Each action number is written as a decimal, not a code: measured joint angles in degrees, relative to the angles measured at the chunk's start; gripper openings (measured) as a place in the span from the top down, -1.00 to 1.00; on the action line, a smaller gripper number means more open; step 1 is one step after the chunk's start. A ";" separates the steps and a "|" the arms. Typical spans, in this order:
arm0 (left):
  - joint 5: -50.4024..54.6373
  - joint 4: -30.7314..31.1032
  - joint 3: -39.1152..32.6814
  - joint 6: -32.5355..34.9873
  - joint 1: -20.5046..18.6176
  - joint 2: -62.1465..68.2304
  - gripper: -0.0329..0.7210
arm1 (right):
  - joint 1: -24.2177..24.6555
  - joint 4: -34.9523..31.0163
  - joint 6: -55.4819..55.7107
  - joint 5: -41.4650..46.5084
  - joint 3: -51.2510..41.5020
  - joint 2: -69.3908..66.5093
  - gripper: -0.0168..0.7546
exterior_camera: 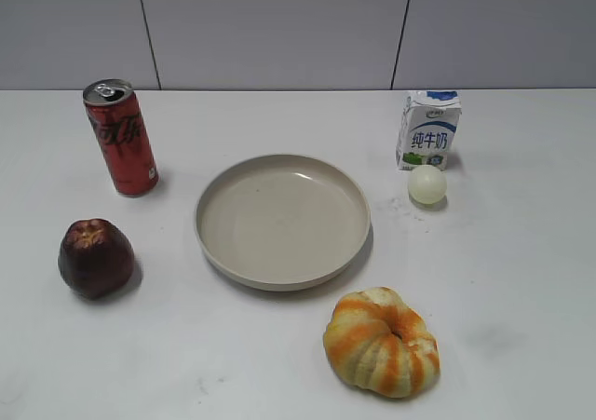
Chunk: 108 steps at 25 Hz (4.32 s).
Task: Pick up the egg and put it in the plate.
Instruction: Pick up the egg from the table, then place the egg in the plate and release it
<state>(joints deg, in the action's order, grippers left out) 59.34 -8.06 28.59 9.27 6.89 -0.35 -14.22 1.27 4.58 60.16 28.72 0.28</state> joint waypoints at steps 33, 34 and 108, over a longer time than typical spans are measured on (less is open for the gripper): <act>0.00 0.00 0.00 0.00 0.00 0.00 0.28 | 0.00 -2.08 -0.11 -35.11 15.06 -60.60 -0.53; 0.00 0.00 0.00 0.00 0.00 0.00 0.28 | 0.00 -2.64 -0.11 -33.23 17.53 -63.45 -0.53; 0.00 0.00 0.00 0.00 0.00 0.00 0.28 | -8.41 -5.60 -3.04 -5.41 68.02 -126.12 -0.23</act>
<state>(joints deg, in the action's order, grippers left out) 59.34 -8.06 28.59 9.27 6.89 -0.35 -22.62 -4.33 1.54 54.75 96.74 -125.84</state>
